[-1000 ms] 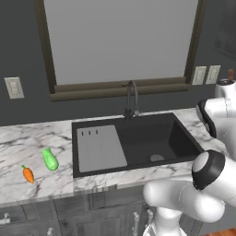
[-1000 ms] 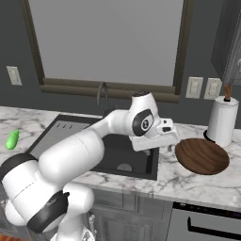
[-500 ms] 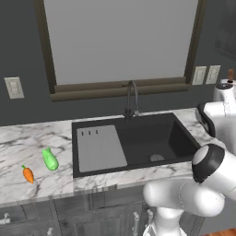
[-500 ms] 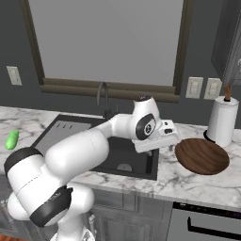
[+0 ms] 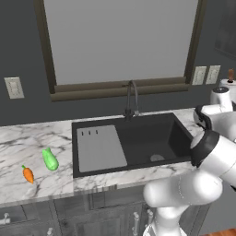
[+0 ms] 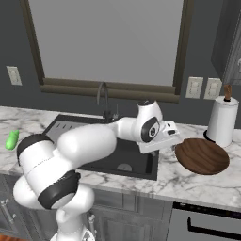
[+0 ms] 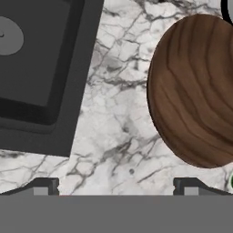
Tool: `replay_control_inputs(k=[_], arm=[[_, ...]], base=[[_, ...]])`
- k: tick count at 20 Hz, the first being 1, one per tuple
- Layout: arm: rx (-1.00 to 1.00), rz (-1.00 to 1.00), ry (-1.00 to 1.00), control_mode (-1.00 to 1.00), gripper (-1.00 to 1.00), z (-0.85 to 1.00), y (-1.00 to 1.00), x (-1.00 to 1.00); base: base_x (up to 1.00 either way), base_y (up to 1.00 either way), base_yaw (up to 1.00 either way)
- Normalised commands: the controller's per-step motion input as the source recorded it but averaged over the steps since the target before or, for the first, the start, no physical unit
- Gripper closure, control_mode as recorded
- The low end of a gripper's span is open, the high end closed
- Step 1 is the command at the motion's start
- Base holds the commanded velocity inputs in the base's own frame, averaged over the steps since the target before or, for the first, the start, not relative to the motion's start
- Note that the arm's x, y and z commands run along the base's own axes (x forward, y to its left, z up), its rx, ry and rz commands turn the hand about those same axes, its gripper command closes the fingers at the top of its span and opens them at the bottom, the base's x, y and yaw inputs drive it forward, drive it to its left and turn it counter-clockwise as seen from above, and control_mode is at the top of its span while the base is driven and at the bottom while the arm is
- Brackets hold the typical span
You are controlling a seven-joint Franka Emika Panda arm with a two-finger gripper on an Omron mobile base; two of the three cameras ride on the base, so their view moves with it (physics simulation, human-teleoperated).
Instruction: Remove the corn and carrot from the sink. Then move the bowl and cup from the counter to the sink for washing.
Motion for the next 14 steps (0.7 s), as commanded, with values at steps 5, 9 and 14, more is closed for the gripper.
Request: replay_control_inputs(k=[5,9,14], arm=[[0.0,0.01,0.0,-1.0,-1.0,-0.14,-0.16,0.3],[0.0,0.0,0.0,-1.0,-1.0,-0.13,-0.22,0.25],[0.0,0.0,0.0,-1.0,-1.0,-0.17,-0.18,0.17]], base=[[0.0,0.0,0.0],[0.0,0.0,0.0],[0.0,0.0,0.0]])
